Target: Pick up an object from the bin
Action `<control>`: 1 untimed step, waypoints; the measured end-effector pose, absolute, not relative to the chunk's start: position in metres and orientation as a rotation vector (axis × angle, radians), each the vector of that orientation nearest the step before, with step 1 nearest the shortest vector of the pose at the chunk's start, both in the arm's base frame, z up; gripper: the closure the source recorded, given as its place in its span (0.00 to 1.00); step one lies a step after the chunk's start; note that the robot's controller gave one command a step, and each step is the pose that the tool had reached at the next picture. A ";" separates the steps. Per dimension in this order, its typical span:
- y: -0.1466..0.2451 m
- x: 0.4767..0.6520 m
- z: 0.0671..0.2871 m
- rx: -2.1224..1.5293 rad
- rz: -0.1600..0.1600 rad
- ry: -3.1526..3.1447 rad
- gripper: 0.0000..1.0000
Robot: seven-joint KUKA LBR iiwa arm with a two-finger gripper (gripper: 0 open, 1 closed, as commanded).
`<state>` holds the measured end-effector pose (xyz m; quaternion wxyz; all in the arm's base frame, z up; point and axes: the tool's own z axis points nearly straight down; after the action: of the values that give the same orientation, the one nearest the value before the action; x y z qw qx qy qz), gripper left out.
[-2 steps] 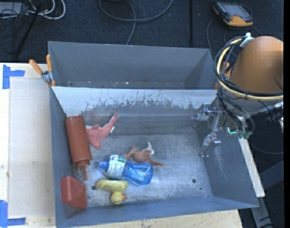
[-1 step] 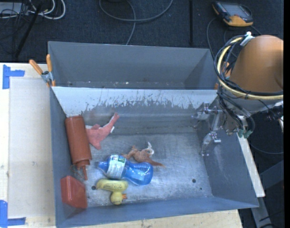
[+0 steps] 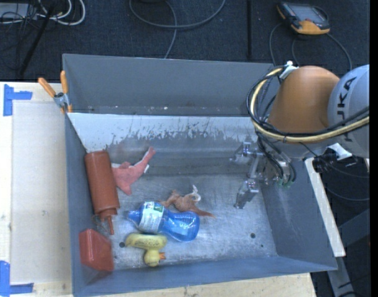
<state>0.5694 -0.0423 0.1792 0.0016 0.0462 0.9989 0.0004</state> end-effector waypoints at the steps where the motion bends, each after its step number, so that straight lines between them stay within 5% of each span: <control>1: 0.032 0.589 0.160 0.151 0.002 3.137 0.00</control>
Offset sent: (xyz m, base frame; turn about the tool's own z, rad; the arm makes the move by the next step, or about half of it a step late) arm 0.0394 0.0860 -0.0598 -0.1183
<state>0.5886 0.0321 0.1601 0.0004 0.0481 0.9988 0.0007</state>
